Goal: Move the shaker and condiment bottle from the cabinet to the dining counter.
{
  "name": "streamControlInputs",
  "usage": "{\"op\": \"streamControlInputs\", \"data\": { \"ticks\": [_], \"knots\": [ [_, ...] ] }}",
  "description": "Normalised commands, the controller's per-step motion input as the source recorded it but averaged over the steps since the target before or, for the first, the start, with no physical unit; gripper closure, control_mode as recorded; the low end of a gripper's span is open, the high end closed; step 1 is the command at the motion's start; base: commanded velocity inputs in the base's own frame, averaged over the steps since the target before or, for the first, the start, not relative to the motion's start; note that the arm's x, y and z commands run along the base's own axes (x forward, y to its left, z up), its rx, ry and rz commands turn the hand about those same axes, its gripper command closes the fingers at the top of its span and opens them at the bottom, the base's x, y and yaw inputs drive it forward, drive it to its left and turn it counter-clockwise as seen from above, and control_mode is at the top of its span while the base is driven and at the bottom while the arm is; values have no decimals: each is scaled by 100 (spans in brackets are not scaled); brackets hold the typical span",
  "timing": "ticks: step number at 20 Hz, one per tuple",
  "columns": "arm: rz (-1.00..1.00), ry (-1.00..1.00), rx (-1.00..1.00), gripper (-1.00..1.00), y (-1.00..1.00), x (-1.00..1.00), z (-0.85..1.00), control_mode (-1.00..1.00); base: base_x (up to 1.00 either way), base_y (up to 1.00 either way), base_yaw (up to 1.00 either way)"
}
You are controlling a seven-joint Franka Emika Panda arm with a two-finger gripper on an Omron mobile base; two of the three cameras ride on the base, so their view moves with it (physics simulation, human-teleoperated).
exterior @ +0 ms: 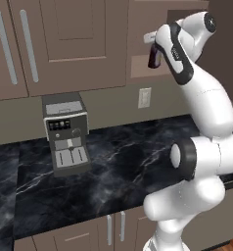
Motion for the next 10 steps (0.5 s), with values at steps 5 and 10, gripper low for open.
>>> {"op": "streamControlInputs", "data": {
  "ticks": [5,10],
  "knots": [
    [-10,0,6,100,0,-81,12,-100,0,0,0],
    [-17,0,6,100,4,-87,9,-100,0,0,0]
  ]
}}
